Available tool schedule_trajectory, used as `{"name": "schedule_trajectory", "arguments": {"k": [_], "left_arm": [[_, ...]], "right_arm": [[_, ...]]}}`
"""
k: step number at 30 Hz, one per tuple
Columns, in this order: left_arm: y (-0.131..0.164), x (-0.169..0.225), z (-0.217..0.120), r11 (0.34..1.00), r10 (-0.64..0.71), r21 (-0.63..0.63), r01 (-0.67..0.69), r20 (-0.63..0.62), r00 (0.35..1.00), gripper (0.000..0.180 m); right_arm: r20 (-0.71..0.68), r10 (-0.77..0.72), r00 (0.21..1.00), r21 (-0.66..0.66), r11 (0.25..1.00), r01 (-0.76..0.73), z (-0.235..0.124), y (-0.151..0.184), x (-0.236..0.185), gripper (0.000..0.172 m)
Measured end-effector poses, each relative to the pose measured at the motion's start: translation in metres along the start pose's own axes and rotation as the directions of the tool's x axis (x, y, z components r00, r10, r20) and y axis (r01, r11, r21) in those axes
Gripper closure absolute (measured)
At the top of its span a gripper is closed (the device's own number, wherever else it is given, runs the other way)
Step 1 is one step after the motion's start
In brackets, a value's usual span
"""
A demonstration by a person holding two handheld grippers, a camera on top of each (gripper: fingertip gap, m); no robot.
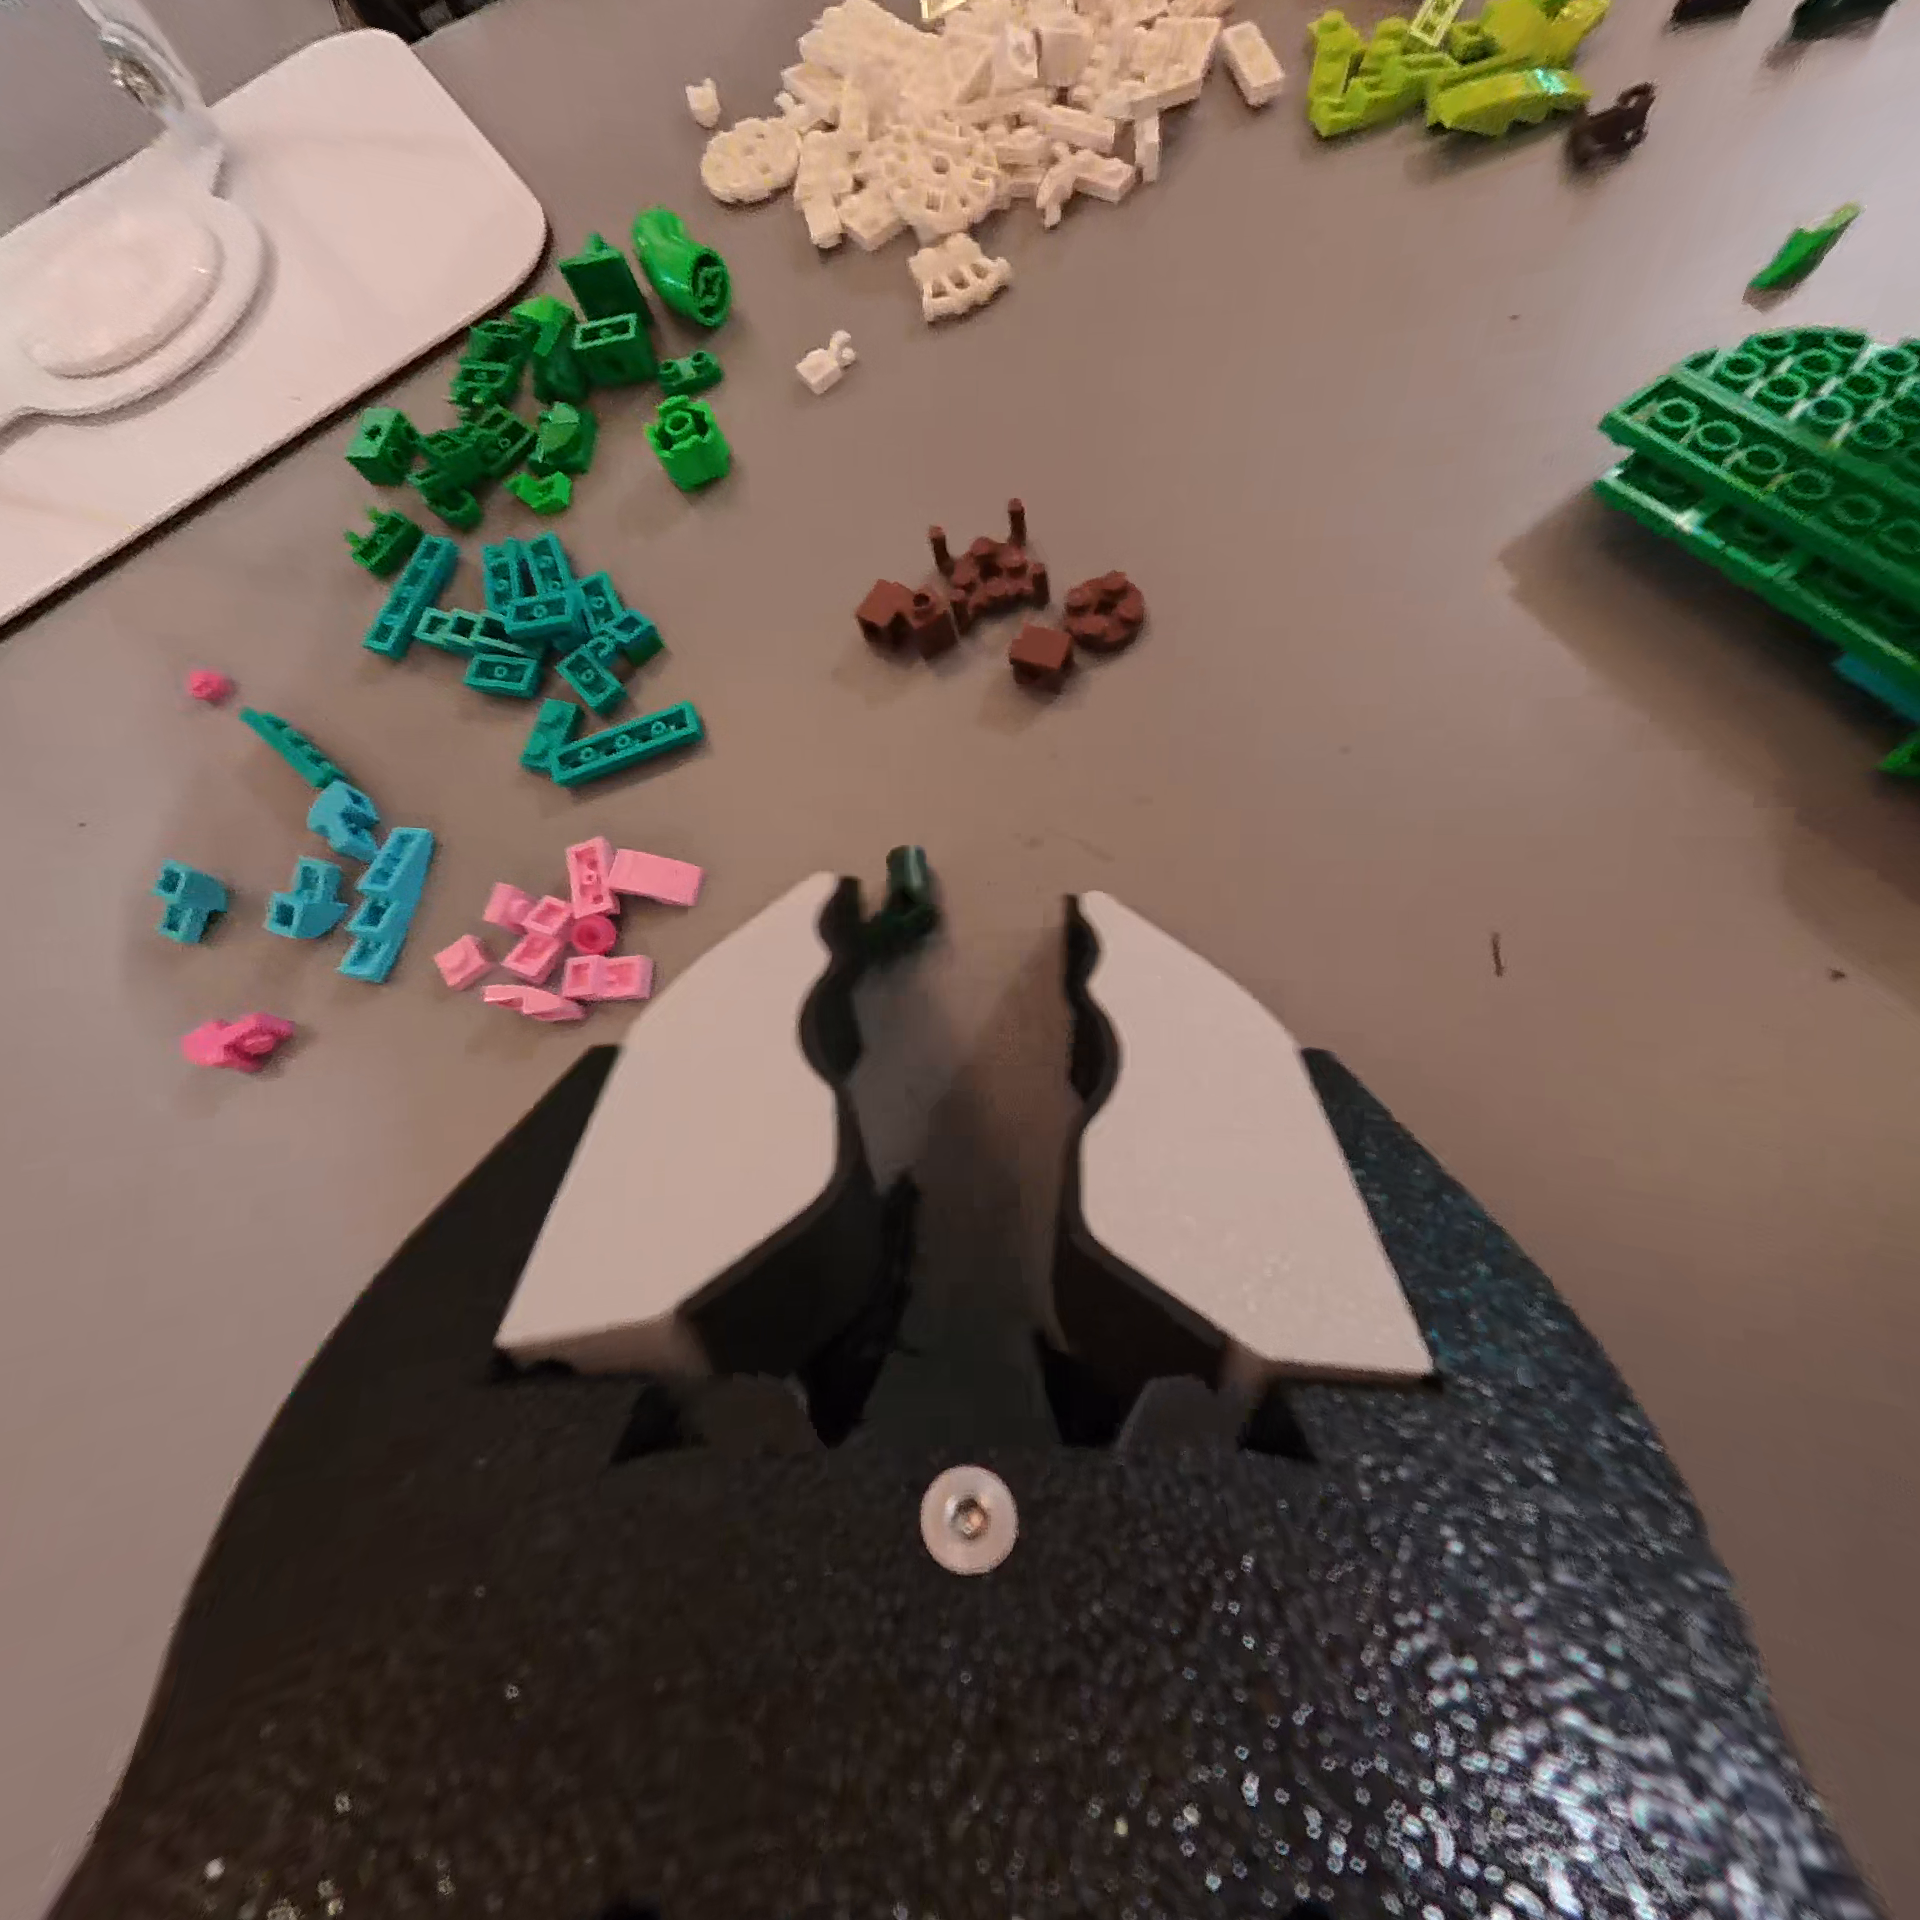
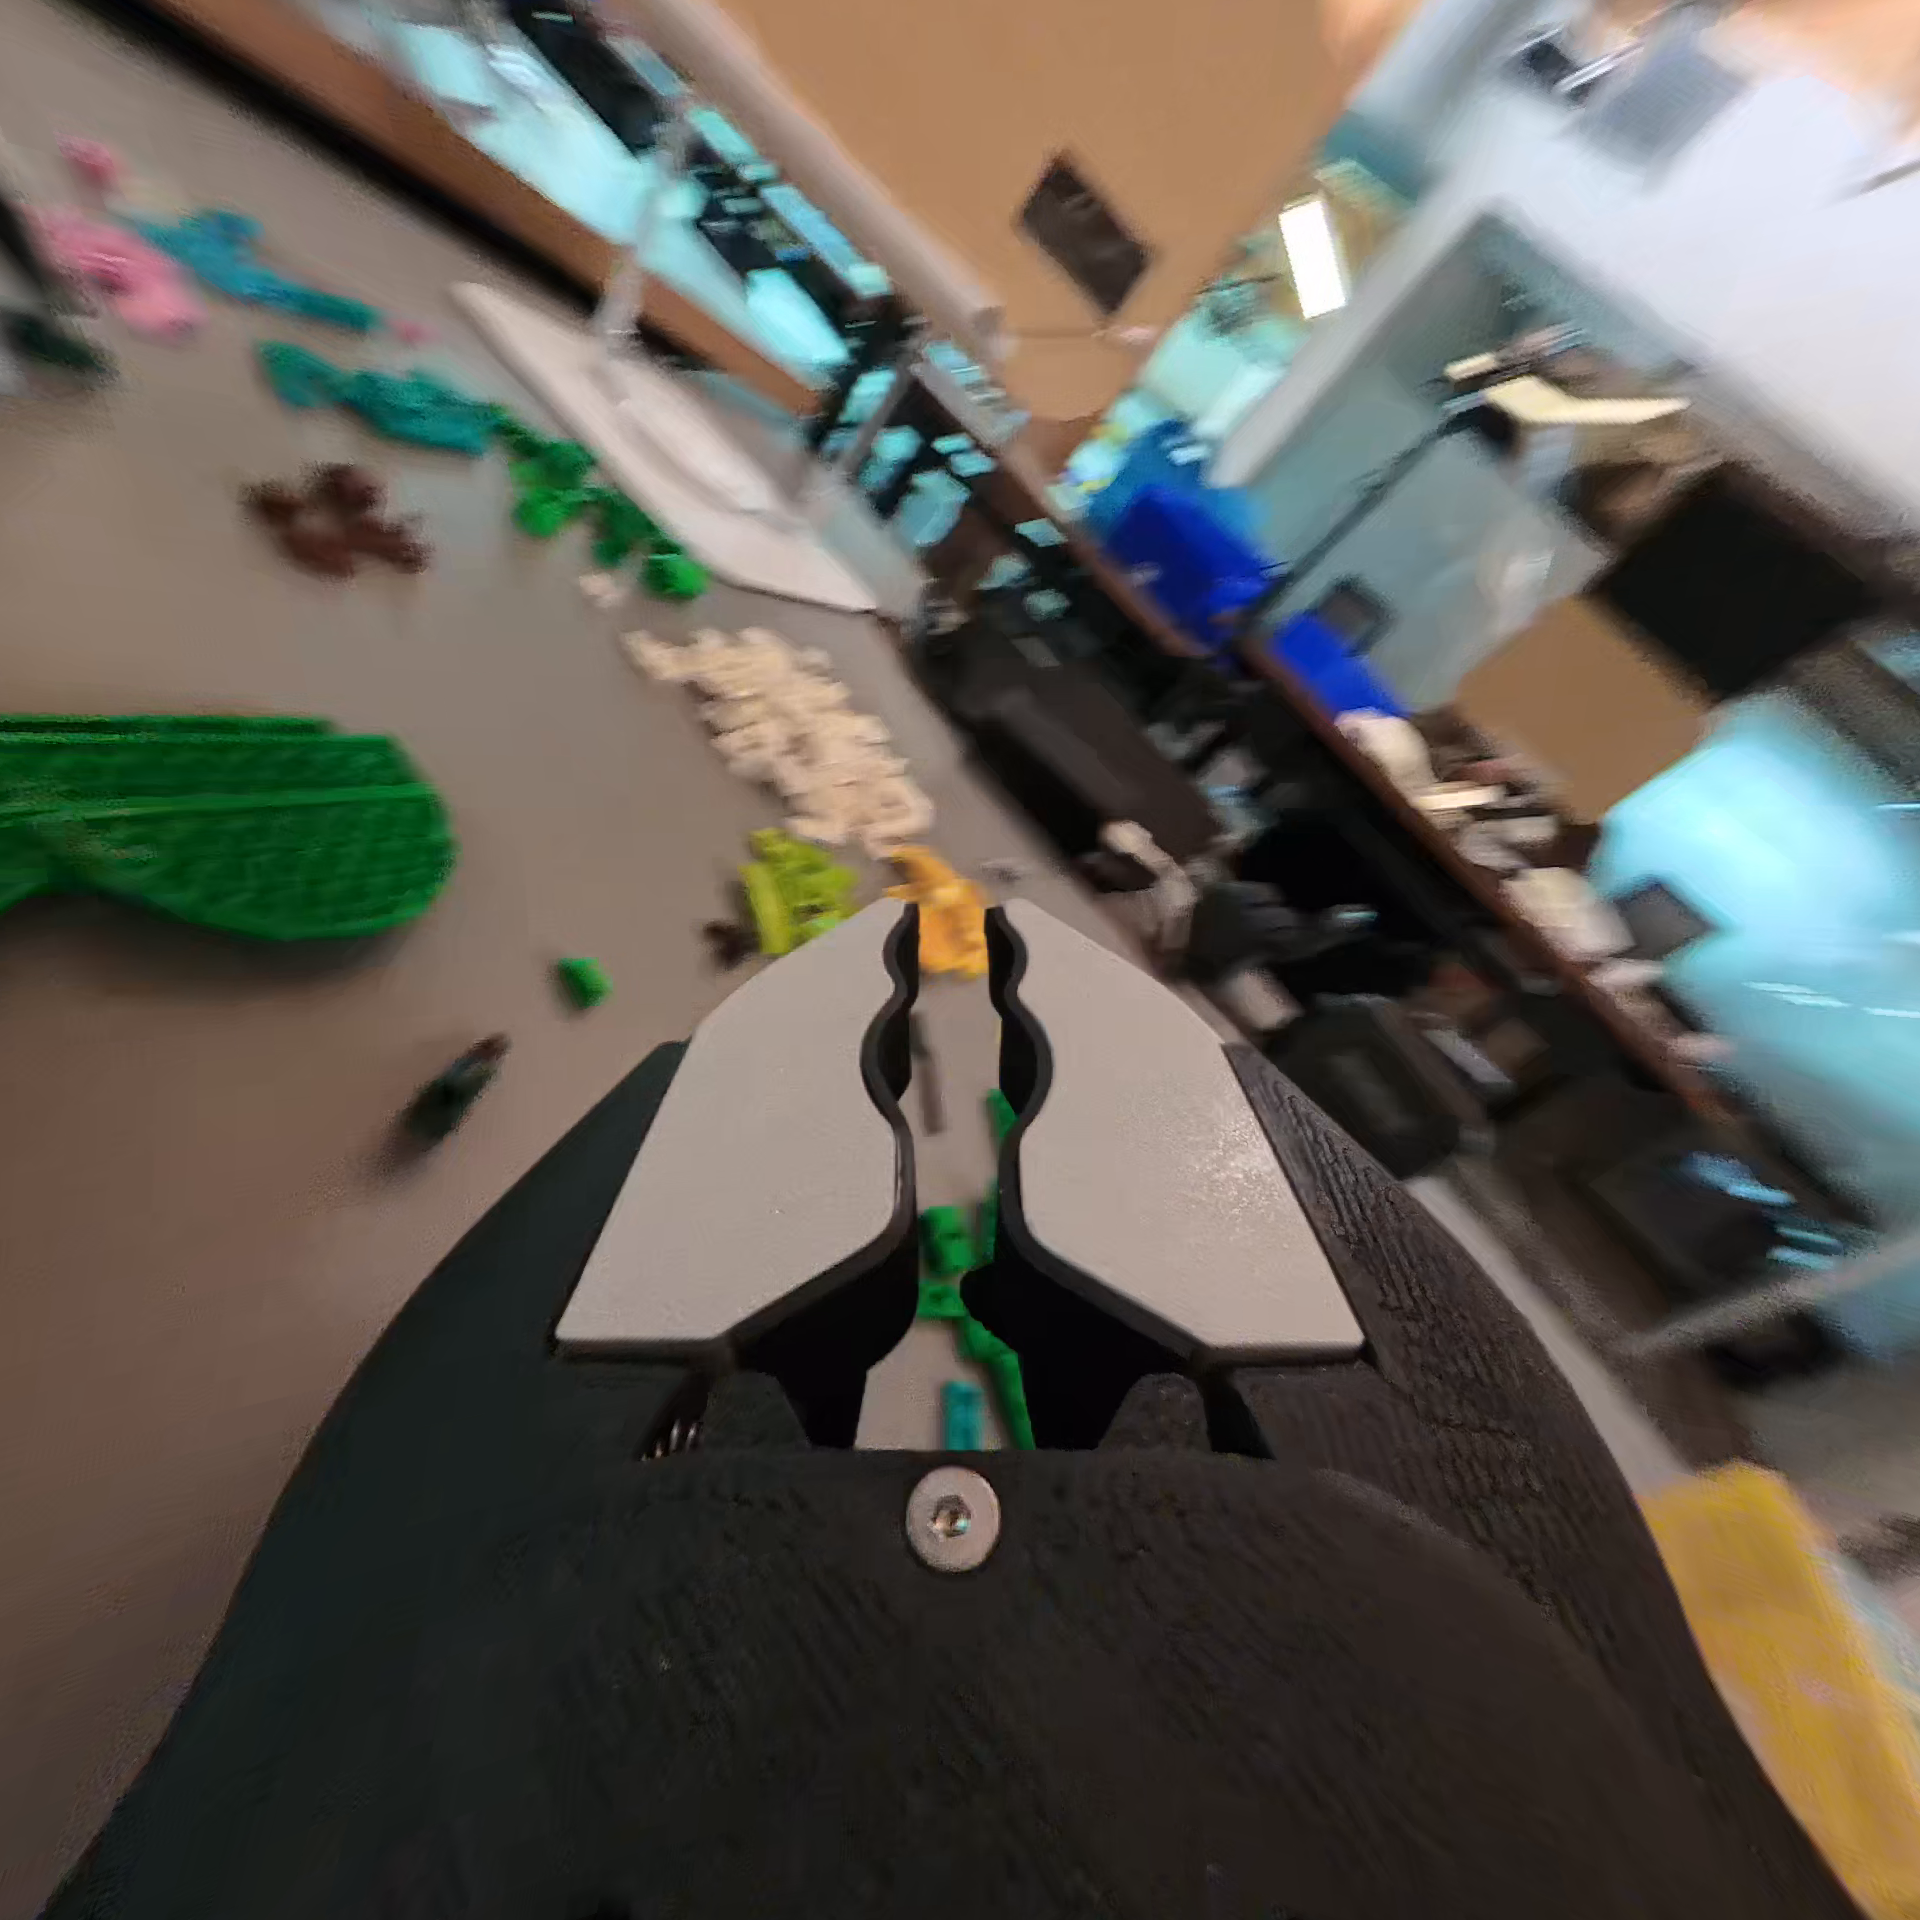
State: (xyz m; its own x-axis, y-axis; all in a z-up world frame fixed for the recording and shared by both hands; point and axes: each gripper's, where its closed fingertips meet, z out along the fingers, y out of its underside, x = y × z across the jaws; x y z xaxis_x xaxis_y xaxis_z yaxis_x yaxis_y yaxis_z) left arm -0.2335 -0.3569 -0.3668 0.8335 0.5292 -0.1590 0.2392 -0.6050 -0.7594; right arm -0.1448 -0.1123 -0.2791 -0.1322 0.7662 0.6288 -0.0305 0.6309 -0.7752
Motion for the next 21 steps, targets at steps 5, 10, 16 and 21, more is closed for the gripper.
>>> {"name": "schedule_trajectory", "arguments": {"k": [5, 10, 16, 21], "left_arm": [[-0.009, 0.002, -0.006, 0.998, -0.007, 0.066, 0.008, -0.011, 1.0, 0.132], [-0.028, 0.017, -0.019, 0.985, 0.11, 0.134, -0.111, 0.015, 0.994, 0.133], [-0.064, 0.07, -0.04, 0.934, 0.229, 0.306, -0.185, -0.115, 0.967, 0.139], [-0.079, 0.119, -0.053, 0.902, 0.263, 0.414, -0.121, -0.304, 0.916, 0.147]], "right_arm": [[0.499, 0.428, 0.753, -0.297, 0.901, -0.316, -0.022, 0.013, -0.063, 0.145], [0.475, 0.487, 0.733, -0.492, 0.838, -0.237, -0.021, 0.034, -0.089, 0.144], [0.46, 0.497, 0.736, -0.514, 0.825, -0.235, -0.012, 0.032, -0.098, 0.165], [0.499, 0.163, 0.851, -0.221, 0.974, -0.056, -0.012, 0.003, -0.088, 0.166]]}}
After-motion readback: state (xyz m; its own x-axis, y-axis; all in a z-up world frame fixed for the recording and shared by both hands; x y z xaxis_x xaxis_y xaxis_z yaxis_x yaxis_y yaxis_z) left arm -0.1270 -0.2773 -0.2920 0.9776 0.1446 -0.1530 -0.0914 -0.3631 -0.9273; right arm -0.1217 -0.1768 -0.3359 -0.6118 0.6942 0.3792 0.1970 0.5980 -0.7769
